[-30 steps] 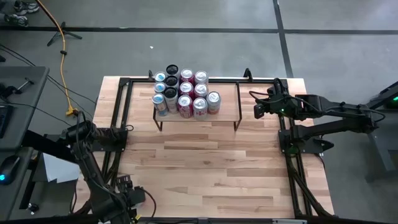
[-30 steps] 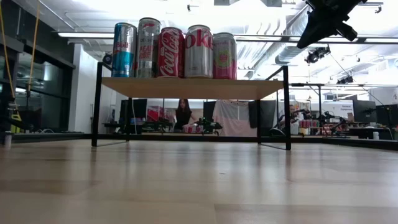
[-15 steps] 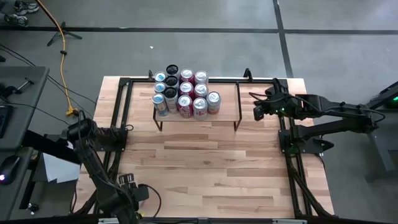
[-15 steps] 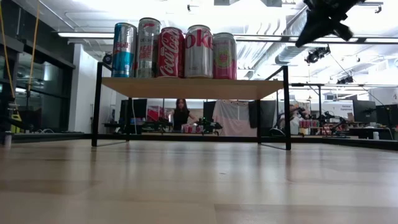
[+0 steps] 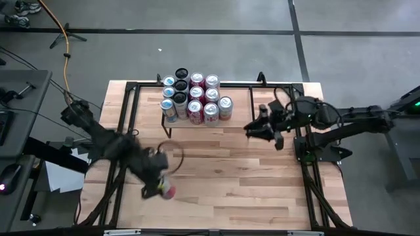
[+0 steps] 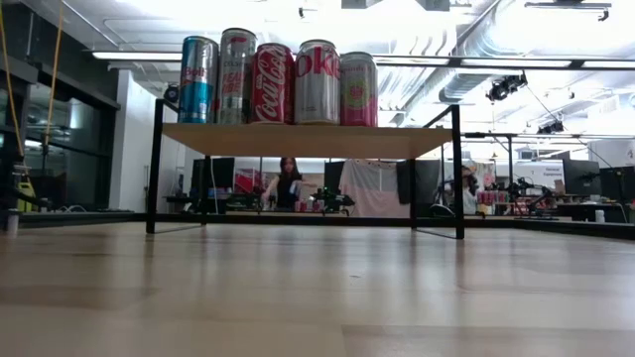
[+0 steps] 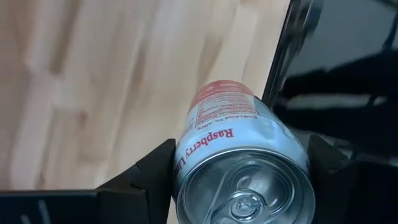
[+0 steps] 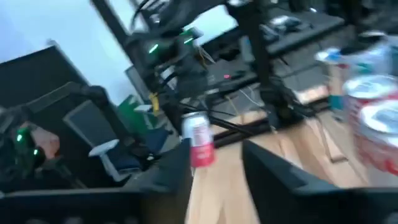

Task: Place canned beverage on shelf
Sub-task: Put the pink-white soda can aligned with the other pink-white soda can on the shelf

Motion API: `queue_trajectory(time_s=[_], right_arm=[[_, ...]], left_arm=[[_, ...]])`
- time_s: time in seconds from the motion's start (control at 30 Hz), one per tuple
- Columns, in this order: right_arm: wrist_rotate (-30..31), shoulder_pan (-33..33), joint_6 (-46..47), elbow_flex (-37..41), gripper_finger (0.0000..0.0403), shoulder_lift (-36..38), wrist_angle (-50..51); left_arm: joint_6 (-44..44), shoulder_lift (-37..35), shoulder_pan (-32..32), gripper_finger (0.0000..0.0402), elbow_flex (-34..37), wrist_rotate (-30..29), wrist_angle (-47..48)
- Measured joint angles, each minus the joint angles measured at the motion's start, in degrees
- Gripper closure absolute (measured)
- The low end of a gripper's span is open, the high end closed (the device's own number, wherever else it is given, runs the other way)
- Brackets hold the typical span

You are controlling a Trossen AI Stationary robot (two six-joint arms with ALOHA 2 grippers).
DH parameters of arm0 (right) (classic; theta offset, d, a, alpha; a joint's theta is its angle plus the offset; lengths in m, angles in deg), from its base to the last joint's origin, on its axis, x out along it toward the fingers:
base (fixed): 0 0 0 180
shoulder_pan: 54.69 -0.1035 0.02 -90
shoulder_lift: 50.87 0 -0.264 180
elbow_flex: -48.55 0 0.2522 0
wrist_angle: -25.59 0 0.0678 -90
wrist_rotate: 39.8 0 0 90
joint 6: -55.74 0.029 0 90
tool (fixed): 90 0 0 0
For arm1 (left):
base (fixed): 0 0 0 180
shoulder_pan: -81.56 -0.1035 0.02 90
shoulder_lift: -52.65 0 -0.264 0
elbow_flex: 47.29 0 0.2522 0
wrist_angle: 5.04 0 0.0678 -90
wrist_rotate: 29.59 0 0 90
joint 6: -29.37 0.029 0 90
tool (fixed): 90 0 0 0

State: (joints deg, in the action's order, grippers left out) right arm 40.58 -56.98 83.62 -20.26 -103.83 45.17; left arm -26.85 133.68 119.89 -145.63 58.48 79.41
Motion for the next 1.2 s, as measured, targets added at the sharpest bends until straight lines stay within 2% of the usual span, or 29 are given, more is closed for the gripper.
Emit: queue_trajectory(time_s=[0.23, 0.33, 0.4, 0.6, 0.8, 1.1, 1.2], right_arm=[[3.5, -6.4, -8.8, 0.0, 0.0135, -9.0, -11.6], [4.0, -7.6, -10.4, 0.0, 0.0086, -13.6, -15.1], [4.2, -8.0, -11.7, -0.1, 0.0067, -16.7, -16.8], [7.2, -8.9, -19.9, -0.1, 0.0055, -24.3, -17.2], [15.2, -9.9, -25.5, -0.1, 0.0054, -28.8, -17.2], [15.2, -11.1, -23.8, -0.1, 0.0054, -30.4, -16.4], [13.9, -11.5, -23.5, -0.1, 0.0054, -30.4, -16.1]], left_arm=[[15.0, 3.3, -12.1, 0.0213, -10.0, 0.2, 0.8], [21.5, 6.5, -15.5, 0.0213, -14.8, 0.2, 2.2], [25.6, 8.9, -17.4, 0.0213, -17.5, -0.3, 3.1], [35.0, 14.1, -22.3, 0.0213, -22.3, -4.2, 2.8], [37.4, 17.4, -24.1, 0.0213, -22.8, -7.6, 1.5], [38.4, 19.4, -24.1, 0.0213, -22.8, -10.9, -9.1], [39.2, 20.2, -24.1, 0.0213, -22.8, -11.2, -9.7]])
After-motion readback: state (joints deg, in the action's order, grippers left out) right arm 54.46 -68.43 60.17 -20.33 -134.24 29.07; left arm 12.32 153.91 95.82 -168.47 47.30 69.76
